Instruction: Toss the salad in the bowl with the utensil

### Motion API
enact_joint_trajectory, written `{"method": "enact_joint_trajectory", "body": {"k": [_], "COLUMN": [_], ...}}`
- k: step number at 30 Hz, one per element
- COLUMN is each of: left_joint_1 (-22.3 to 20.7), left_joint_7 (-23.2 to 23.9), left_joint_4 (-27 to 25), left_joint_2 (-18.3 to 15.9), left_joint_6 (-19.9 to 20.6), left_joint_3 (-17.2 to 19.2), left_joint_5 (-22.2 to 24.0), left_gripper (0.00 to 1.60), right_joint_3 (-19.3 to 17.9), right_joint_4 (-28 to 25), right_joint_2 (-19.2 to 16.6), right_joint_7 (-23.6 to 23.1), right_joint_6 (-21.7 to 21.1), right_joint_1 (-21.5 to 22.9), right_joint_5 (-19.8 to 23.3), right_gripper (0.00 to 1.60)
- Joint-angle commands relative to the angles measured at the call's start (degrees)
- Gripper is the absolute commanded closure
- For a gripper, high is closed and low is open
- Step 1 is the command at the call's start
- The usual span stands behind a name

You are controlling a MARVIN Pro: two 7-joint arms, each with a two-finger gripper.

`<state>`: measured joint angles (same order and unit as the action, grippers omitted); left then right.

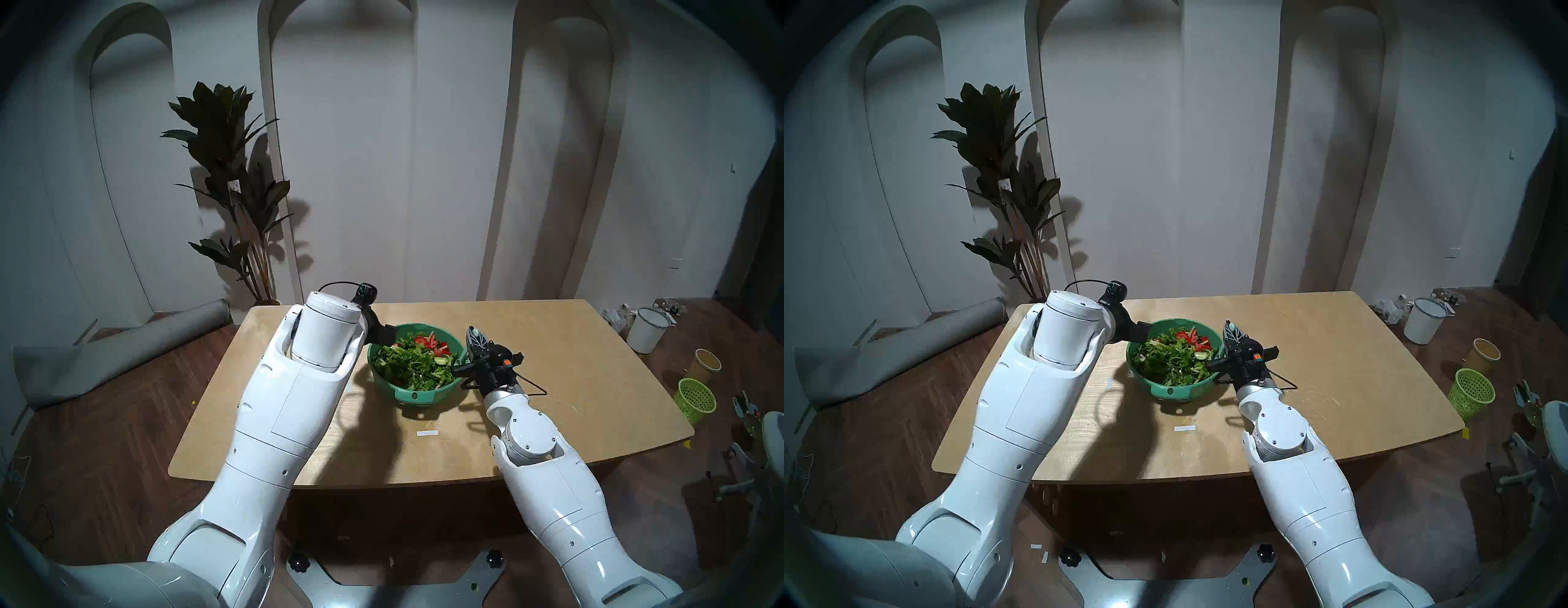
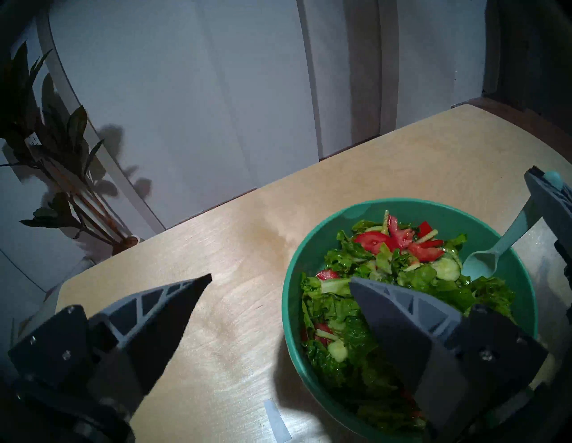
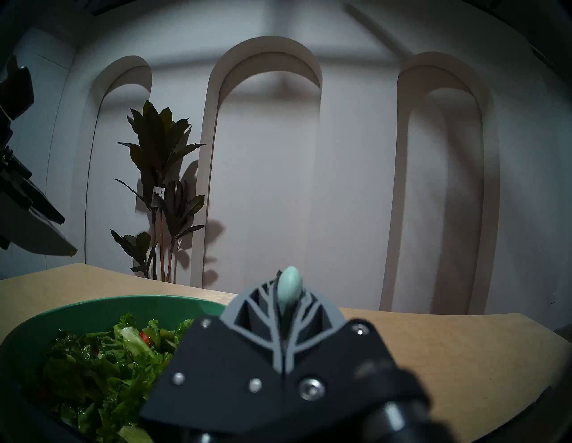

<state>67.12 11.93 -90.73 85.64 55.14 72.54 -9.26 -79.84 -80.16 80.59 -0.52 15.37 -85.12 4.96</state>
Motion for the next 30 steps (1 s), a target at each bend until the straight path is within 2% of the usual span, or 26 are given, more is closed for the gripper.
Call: {"method": "enact_joint_trajectory", "body": {"k": [1,18,30], "left_joint_1": [0.67,2.24,3.32], "left_joint_7": [-0.41,-2.61,-3.37], "left_joint_4": [0.34,1.8,2.0], "left_joint_2": [0.3,0.82,3.14], "left_joint_6": [-0.14,-0.14,-0.14], "left_joint_3": [0.18,1.29,0.97], "left_joint_5": [-0.73,-2.96,-3.85], "left_gripper": [0.0,0.0,0.0], "right_joint_3": [0.05,0.03,-0.02], "right_joint_4": [-0.1,0.77,1.42], "right_joint_2": [0.07,0.0,-0.02], "right_joint_7": [0.18,0.7,1.15], "right_joint_6": [0.32,0.6,0.87], "right_joint_1": [0.5,0.78,1.17], "right_joint_5": [-0.31,-1.38,-2.11], "right_gripper": [1.6,1.6,1.6]}}
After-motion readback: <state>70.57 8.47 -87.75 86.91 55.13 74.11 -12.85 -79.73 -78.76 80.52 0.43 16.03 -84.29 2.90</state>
